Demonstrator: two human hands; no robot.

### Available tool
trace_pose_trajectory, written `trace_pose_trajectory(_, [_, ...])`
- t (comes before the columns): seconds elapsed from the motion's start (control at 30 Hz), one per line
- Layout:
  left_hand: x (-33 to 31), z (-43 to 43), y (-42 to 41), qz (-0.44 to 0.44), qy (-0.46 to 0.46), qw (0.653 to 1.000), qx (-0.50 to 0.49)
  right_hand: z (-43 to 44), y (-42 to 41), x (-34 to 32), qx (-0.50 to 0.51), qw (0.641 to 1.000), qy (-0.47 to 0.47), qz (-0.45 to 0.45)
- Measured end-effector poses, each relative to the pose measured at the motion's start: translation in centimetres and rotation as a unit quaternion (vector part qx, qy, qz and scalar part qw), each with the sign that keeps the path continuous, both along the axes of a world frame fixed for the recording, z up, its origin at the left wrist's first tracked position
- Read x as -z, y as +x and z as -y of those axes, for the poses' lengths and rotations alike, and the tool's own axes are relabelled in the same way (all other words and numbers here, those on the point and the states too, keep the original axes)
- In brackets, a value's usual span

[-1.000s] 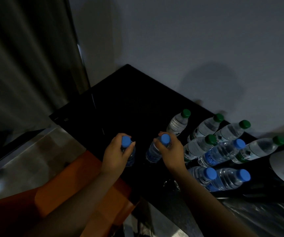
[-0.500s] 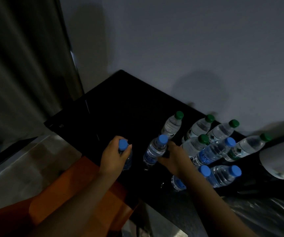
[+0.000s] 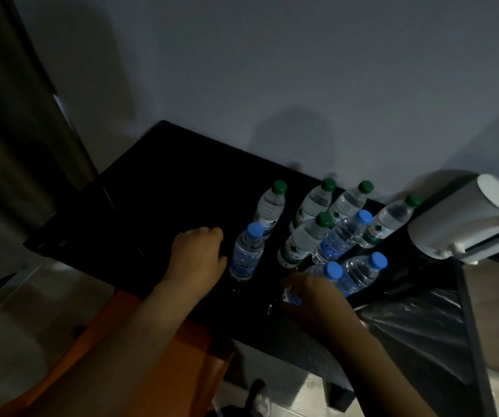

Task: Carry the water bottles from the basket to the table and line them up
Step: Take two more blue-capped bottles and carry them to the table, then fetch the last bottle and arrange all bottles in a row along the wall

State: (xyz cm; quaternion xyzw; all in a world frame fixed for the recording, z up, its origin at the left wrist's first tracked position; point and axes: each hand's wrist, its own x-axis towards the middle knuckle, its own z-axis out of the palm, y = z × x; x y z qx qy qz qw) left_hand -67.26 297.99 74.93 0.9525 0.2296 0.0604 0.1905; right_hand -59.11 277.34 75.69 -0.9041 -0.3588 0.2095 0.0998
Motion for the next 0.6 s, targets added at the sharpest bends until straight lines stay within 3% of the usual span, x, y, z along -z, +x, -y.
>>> trace_pose_trajectory(0.27, [-2.5,7.6,1.2,-0.017,-0.028,0.988,0.149,5.6,-0.4,-3.4,0.077,0.996,0.004,0.035])
trace_pose_trajectory(0.6, [-4.8,20.1,3.6,-0.041,-0.035,0.941,0.335,19.2,-2.3,-6.2,0.24,0.969,0.011,0.052])
